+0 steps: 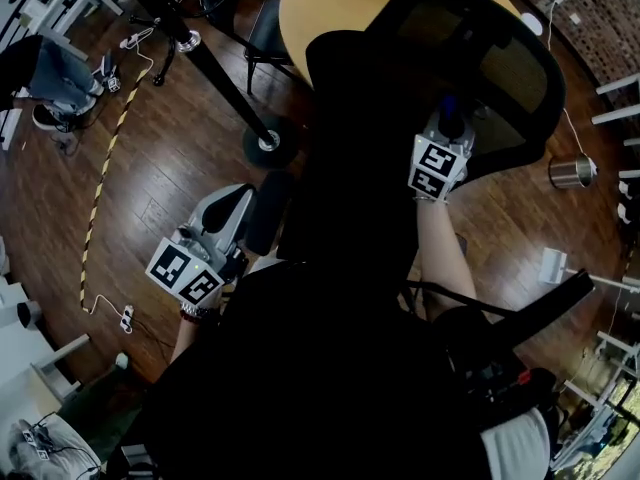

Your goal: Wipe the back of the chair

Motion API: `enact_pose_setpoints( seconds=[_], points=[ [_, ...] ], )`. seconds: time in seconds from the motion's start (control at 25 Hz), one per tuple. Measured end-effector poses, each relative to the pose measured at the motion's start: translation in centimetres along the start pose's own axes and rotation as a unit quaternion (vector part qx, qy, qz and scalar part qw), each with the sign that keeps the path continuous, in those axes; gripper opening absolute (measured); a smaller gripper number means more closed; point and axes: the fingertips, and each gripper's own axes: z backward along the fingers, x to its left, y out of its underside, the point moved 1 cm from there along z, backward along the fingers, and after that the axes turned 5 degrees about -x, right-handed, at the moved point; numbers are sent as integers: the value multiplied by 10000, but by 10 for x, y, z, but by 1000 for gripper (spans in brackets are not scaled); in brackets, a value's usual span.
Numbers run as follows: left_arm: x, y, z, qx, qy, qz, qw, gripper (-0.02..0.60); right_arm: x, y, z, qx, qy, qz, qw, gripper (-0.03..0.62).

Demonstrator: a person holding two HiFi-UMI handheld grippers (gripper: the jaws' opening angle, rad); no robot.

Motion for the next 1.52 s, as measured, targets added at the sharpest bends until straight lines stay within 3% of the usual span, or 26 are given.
enact_pose_setpoints(
  seconds=[0.16,0.36,0.52,0.8,0.92,1.0,1.12,1.2,1.32,1.4,1.52],
  points=[
    [41,-13,15,17,54,129,9999,6,36,-12,-5,-10,205,-247,9995,29],
    [70,-19,18,44,122,144,9998,6,104,-39,-18,-265,-499,-84,9984,29],
    [81,-22,25,100,152,119,9998,6,158,-59,-28,-549,-961,-304,9934,29],
    [111,-18,52,3,-235,169,9996,6,242,-74,-42,-884,-1624,-328,9822,29],
    [115,-12,61,0,-312,141,9994,6,260,-70,-41,-895,-1726,-511,9796,32],
    [110,-14,63,45,-241,155,9996,6,269,-77,-35,-812,-2129,-549,9721,32],
    [96,-24,53,124,27,165,9998,6,288,-100,-15,-818,-3092,-530,9460,32],
    [85,-24,37,191,279,134,9993,6,280,-106,4,-868,-3259,-569,9397,32],
    [61,-15,3,299,712,95,9970,6,233,-85,36,-808,-3086,-646,9456,34],
    [38,-6,-23,417,1048,47,9936,6,180,-51,56,-510,-2704,-728,9586,32],
    [-2,6,-61,515,1434,4,9883,6,74,13,78,124,-1787,-854,9801,32]
  ],
)
